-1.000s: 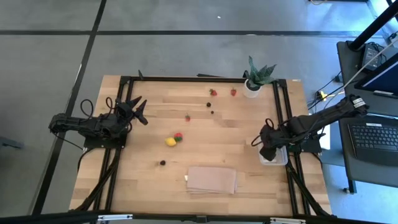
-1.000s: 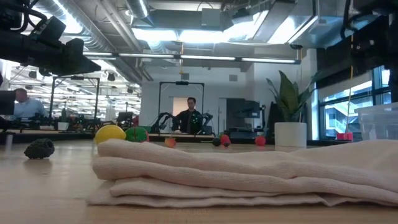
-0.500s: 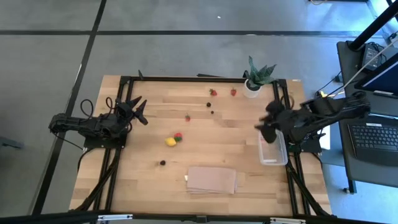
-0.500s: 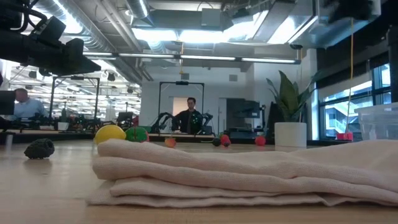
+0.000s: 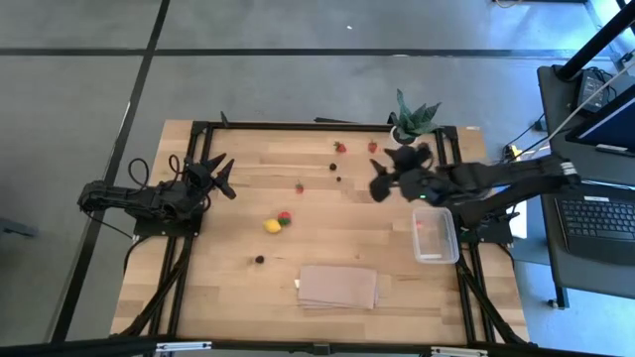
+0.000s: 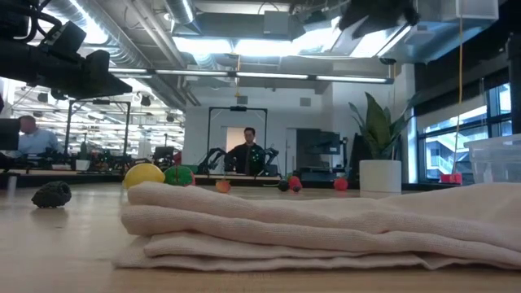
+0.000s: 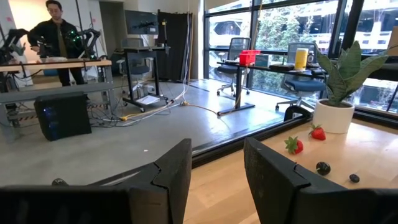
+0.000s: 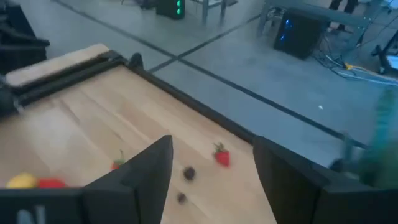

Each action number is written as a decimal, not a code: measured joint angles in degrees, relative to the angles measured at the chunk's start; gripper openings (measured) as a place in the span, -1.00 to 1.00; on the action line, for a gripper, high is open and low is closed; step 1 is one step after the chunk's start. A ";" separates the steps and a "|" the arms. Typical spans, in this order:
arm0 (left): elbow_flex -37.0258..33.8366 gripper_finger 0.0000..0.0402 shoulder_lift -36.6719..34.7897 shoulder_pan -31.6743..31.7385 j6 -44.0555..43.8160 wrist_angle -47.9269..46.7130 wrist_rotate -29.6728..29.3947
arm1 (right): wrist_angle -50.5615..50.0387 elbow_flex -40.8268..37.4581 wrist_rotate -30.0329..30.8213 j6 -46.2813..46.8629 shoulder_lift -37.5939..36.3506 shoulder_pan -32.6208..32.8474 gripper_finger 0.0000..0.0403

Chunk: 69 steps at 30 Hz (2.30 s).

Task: Pick and placing Produce into tupperware
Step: Put the top right red strawberry into the transparent bin

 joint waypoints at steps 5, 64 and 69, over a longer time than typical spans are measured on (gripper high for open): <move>0.00 -0.30 0.00 0.00 0.00 0.00 0.00 | 14.31 -1.93 9.02 0.81 6.18 -2.80 0.12; 0.00 -0.30 0.00 0.00 0.61 0.02 0.00 | 8.26 -3.52 11.22 39.31 42.93 -18.23 0.12; 0.00 -0.30 0.00 0.02 0.54 0.02 0.00 | 8.31 -3.52 10.36 39.23 42.93 -18.53 0.12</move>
